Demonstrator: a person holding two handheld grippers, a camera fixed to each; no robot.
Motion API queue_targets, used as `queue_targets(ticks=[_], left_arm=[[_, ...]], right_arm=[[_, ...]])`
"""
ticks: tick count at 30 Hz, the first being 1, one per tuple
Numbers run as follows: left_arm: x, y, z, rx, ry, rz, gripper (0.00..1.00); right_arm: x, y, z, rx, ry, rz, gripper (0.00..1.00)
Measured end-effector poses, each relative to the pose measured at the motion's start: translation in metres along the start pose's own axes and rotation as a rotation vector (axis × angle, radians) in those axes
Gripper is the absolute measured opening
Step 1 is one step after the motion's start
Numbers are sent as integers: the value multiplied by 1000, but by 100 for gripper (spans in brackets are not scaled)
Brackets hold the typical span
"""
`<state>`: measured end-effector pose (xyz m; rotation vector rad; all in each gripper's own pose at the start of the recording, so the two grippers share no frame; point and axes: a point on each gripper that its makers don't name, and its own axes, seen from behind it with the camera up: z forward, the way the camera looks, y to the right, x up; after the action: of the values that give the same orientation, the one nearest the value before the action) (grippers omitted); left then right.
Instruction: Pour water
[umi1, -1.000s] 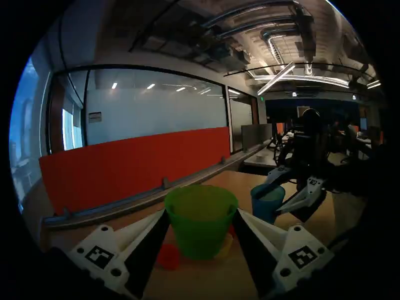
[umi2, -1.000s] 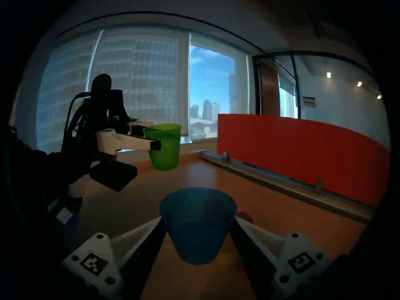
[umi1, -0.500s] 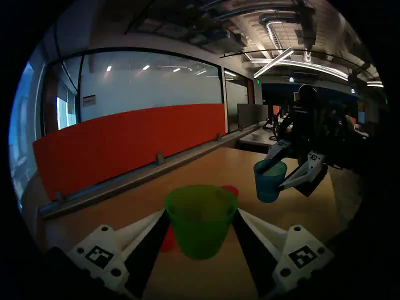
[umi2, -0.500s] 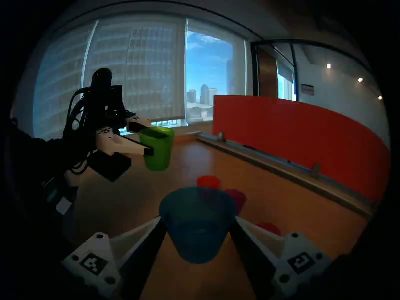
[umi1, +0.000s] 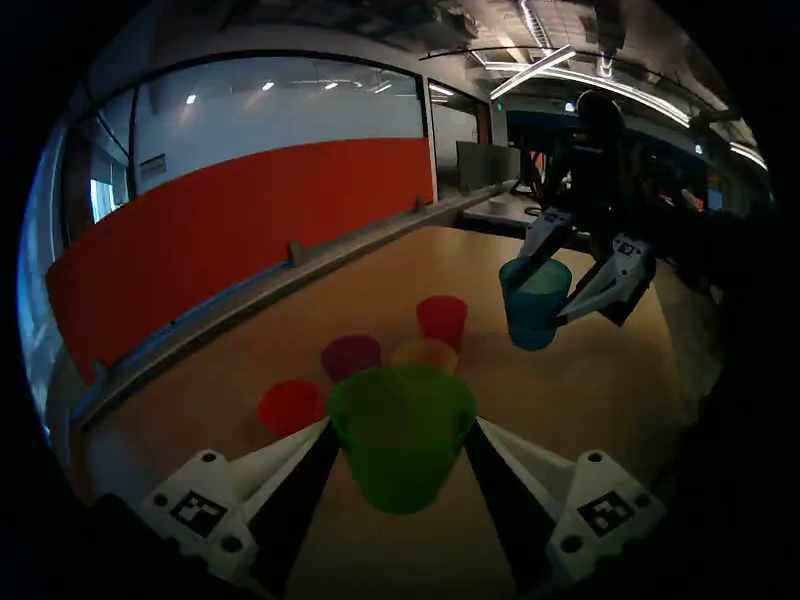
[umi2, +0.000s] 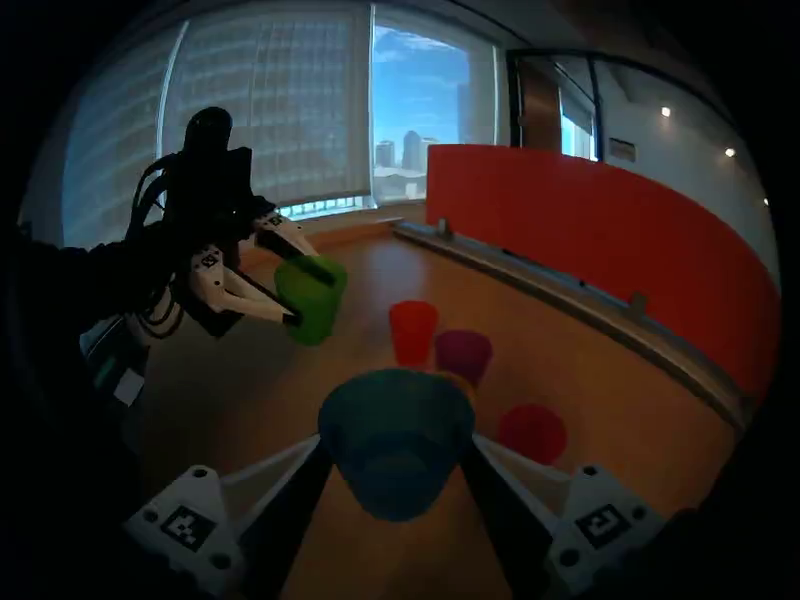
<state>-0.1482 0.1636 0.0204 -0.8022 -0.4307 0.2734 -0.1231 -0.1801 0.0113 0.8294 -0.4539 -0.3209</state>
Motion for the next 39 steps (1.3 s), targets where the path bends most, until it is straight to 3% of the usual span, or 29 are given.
queue_targets(ticks=[15,27,39], left_arm=[[-43,-4,28,-16,-137,10,86],[-73,8,38,-78,-236,-7,86],[-91,23,38,-117,-272,-24,85]], right_arm=[[-36,2,16,22,-122,-9,88],[-57,5,23,23,-177,3,88],[-69,3,28,31,-197,7,88]])
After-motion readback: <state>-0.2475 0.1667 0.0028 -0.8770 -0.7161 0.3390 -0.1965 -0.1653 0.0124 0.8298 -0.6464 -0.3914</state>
